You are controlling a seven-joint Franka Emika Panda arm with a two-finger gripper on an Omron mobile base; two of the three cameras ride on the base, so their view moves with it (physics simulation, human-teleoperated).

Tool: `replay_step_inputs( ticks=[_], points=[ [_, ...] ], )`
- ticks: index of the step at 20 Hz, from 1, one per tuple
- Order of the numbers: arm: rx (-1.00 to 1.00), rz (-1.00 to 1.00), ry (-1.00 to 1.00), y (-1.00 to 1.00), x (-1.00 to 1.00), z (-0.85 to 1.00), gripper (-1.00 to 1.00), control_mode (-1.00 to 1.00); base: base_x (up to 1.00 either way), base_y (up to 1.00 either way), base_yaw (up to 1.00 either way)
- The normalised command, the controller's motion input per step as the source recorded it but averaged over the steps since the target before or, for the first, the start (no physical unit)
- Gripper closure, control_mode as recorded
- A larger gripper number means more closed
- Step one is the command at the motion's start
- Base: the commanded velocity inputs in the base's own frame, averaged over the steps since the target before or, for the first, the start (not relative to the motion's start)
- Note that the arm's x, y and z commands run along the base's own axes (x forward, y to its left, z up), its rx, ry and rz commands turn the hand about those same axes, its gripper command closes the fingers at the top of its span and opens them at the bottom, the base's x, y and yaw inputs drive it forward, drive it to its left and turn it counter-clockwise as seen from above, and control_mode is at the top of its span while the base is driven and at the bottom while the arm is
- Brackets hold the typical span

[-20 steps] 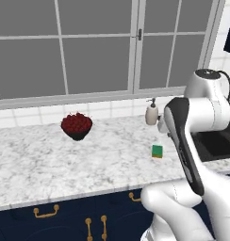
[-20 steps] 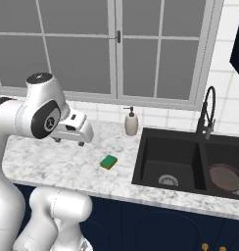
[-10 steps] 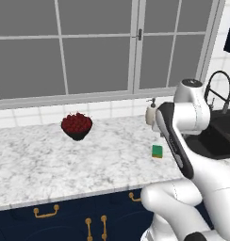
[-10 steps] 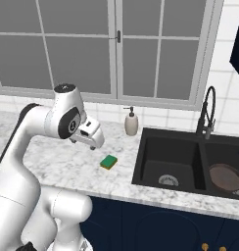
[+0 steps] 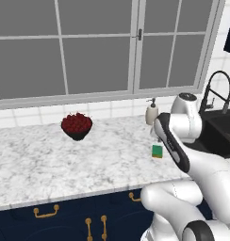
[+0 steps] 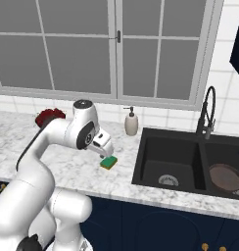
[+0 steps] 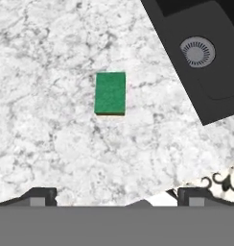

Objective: Pick the pan and sponge and place them into the sink. Then turn on the water.

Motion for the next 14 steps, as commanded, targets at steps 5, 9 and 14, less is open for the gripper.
replay_step_inputs(
  ticks=[5,9,14],
  points=[
    [0.00,0.00,0.00,0.00,0.40,-0.42,-1.00,-1.00,0.00,0.00,0.00],
    [0.00,0.02,0.03,-0.09,0.33,-0.33,-1.00,-1.00,0.00,0.00,0.00],
    [0.00,0.00,0.01,0.00,0.39,-0.38,-1.00,-1.00,0.00,0.00,0.00]
  ],
)
